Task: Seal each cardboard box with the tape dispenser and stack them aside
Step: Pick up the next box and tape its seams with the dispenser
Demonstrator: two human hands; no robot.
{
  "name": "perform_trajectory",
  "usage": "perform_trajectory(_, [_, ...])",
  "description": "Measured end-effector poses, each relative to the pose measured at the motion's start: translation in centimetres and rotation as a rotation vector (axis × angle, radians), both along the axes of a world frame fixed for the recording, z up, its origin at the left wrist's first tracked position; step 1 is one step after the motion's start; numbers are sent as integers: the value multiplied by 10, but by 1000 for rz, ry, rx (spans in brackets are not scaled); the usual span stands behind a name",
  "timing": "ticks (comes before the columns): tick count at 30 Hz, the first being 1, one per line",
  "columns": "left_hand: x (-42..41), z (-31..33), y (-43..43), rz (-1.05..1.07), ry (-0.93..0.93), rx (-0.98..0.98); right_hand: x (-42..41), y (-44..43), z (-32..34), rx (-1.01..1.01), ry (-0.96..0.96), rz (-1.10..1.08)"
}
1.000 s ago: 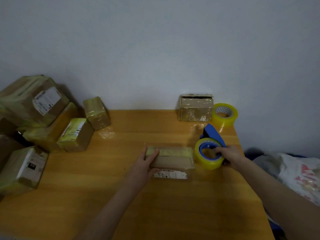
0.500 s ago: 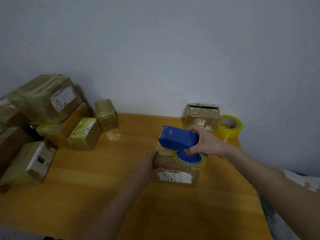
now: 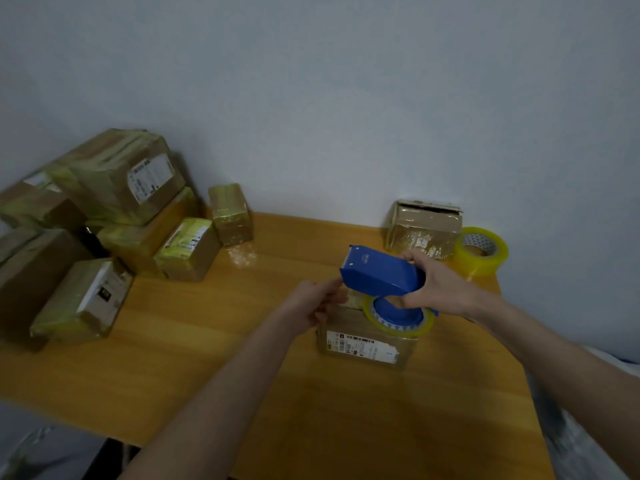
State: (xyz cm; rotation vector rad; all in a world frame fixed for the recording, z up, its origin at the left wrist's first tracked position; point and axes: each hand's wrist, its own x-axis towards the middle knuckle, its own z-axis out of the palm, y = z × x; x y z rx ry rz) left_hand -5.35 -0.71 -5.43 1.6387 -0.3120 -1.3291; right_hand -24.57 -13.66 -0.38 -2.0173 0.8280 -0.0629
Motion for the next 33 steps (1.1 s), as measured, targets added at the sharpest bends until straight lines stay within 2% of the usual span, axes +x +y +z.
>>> perform_trajectory(1, [0,-1,-1,30,-6,-15,1,0,0,-15,7,7])
perform_trajectory(3, [4,-2,-1,74,-135,-19,4,2,0,-65,24,25])
perform_trajectory(5, [9,-4,-1,73,-291,-21,10,3,1,-129,40,43])
perform_trajectory(8, [15,-3,2,43,-389,-11,19,5,8,-229,85,100])
perform_trajectory(13, [47,-16,25,139,-438,58,7,-10,24,-346,178,129])
perform_trajectory(21, [42,-36,35,146,-425,48,-2,-8,13,-370,249,154])
perform_trajectory(27, [31,-57,15,149,-577,114,3,-8,8,-388,298,140])
perform_trajectory(29, [25,-67,9,112,-654,154,9,-6,8,-411,310,135])
perform_trajectory(33, [16,-83,7,-142,-846,263,23,1,2,-474,341,143])
